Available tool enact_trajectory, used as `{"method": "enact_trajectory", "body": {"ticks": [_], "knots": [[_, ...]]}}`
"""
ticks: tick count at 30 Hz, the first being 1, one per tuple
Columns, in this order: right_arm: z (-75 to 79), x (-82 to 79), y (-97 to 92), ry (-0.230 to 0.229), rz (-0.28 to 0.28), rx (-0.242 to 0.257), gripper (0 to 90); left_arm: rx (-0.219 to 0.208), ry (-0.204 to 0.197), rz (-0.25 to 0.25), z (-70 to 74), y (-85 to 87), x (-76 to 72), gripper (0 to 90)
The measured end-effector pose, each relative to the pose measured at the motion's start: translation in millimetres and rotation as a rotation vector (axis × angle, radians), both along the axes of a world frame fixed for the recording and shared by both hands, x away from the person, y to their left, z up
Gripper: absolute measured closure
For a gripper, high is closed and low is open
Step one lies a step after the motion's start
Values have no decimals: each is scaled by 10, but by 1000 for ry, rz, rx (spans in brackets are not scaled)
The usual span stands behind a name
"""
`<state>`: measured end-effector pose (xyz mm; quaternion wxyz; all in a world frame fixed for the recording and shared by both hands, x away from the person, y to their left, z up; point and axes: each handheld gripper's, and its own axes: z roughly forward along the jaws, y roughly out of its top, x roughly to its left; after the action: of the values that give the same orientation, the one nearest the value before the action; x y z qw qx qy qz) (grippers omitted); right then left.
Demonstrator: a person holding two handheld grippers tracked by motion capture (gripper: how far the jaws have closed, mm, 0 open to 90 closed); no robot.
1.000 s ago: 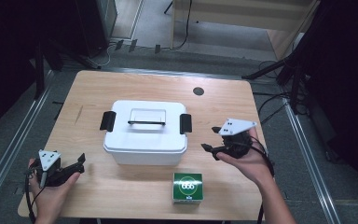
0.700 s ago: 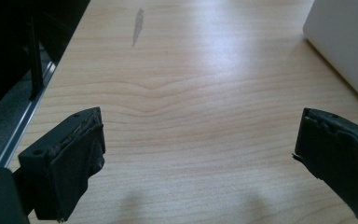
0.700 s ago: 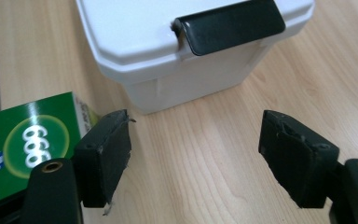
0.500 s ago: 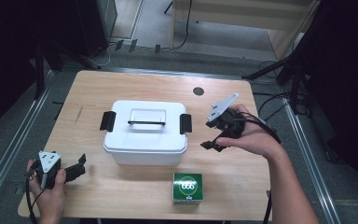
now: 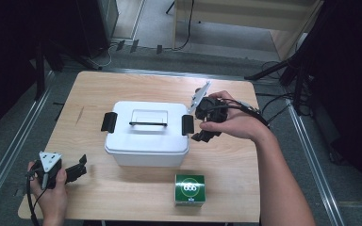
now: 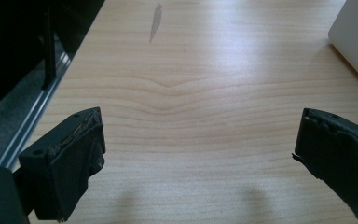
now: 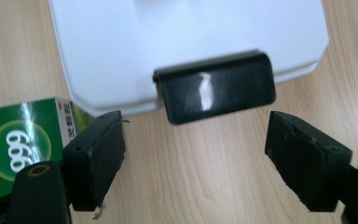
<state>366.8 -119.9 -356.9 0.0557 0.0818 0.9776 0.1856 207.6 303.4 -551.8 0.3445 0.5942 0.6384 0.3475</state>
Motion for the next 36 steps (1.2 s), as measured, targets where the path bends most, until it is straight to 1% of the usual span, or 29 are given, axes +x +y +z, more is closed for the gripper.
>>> {"method": "enact_trajectory", "body": {"ticks": [1, 3, 4, 5, 7, 8, 11, 14, 16, 17, 18, 19, 22, 24, 26, 27, 28, 31, 32, 34, 36], "knots": [[1, 19, 23, 6, 5, 5, 194, -2, 0, -5, 0, 2, 0, 25], [-8, 44, 71, 13, 1, -3, 193, 11, 9, -16, 2, -9, 1, 24], [-15, 55, 97, 15, 4, -11, 193, 16, 6, -15, -1, -20, 4, 24], [-21, 61, 123, 17, 9, -17, 193, 22, 12, -16, 1, -21, 5, 25], [-25, 79, 172, 23, 26, -36, 193, 16, 22, -13, 0, -12, 21, 24], [-23, 87, 195, 24, 25, -47, 192, 8, 24, -13, 0, -6, 22, 25], [-17, 151, 249, 29, 33, -44, 190, 4, 25, -13, 0, 0, 25, 25], [15, 199, 286, 30, 20, -46, 191, 20, 26, -14, -2, -17, 28, 24], [39, 223, 298, 37, 4, -39, 197, 27, 27, -13, -2, -29, 31, 25], [41, 235, 300, 27, 3, -38, 201, 30, 25, -14, -3, -33, 31, 25], [36, 235, 304, 19, -16, -42, 211, 30, 27, -14, -3, -35, 30, 25], [25, 242, 309, 15, -20, -45, 217, 32, 27, -12, -4, -37, 29, 25], [14, 222, 334, 23, -7, -69, 217, 31, 28, -6, -3, -36, 28, 25], [44, 225, 358, 27, 6, -71, 217, 30, 30, -9, -3, -35, 29, 24], [83, 226, 390, 23, 1, -59, 219, 29, 33, -13, -1, -36, 32, 25], [99, 231, 415, 31, 5, -51, 220, 29, 33, -16, -1, -38, 36, 25], [118, 224, 450, 34, 11, -59, 219, 30, 37, -19, 1, -40, 39, 24], [187, 208, 550, 8, 22, -91, 220, 35, 26, -16, -2, -44, 31, 25], [222, 194, 581, 7, 12, -93, 220, 35, 28, -17, 0, -42, 29, 25], [262, 191, 641, 8, 21, -88, 220, 34, 30, -20, 0, -38, 30, 25], [275, 185, 697, 8, 15, -104, 221, 30, 27, -21, 0, -36, 28, 24]]}}
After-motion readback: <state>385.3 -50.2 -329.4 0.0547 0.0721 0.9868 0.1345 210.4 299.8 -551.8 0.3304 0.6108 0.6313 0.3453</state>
